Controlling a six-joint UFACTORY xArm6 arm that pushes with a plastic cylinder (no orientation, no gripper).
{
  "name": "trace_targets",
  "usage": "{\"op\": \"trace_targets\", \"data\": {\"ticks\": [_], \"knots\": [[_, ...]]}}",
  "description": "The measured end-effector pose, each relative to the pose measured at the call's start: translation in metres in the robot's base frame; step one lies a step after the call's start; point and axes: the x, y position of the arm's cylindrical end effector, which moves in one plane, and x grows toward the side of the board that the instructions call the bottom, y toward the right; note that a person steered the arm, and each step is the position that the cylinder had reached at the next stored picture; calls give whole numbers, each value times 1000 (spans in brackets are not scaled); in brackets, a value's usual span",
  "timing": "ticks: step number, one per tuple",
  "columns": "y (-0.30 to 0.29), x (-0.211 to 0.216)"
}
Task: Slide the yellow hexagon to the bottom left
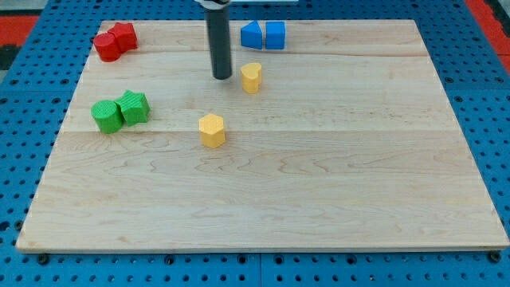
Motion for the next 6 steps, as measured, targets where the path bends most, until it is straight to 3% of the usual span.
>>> {"op": "trace_targets", "data": {"ticks": [1,2,4,5,6], "knots": [[18,-10],[85,18],[75,110],[31,135],[46,121]]}}
